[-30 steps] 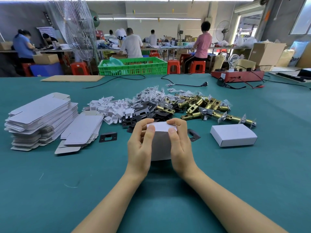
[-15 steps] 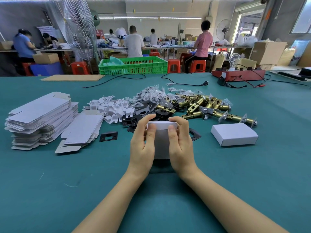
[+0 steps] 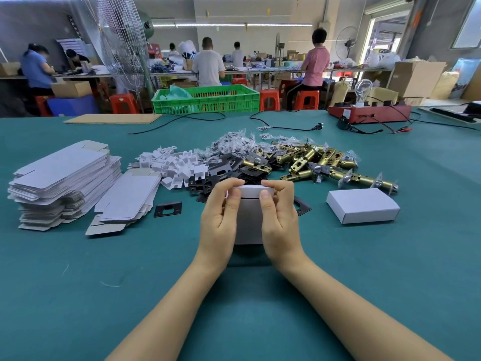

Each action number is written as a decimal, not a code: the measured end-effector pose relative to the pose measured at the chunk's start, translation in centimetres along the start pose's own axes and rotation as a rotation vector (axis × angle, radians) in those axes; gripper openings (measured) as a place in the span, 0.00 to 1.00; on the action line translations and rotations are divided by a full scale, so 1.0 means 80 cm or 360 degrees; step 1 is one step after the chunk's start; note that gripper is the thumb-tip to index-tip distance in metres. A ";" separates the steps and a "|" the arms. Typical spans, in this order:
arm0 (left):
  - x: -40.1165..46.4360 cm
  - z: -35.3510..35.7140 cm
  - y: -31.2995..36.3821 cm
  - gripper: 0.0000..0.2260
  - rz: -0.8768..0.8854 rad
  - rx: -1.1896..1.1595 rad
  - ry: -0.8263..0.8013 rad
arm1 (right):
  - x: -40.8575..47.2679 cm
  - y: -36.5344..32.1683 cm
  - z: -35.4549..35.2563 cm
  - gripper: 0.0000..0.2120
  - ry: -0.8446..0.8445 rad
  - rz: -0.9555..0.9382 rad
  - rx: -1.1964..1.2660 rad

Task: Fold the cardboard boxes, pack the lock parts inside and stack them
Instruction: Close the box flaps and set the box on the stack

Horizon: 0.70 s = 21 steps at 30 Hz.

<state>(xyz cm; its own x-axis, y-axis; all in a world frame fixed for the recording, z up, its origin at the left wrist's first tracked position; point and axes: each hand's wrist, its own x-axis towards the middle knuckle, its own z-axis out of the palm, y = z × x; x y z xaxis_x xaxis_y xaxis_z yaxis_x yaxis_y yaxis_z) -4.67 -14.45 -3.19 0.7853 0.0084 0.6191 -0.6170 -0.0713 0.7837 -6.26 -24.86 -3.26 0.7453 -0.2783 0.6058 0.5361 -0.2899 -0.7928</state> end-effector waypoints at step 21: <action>-0.002 -0.006 -0.003 0.07 0.0033 -0.0020 -0.0011 | 0.006 0.001 -0.005 0.06 -0.0107 0.0062 0.0324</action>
<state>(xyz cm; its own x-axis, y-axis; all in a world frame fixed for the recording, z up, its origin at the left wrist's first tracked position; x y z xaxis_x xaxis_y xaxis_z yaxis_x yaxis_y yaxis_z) -4.64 -13.97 -3.46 0.7727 0.0001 0.6347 -0.6336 -0.0590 0.7714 -6.04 -25.41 -2.97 0.7880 -0.2221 0.5743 0.5705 -0.0876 -0.8166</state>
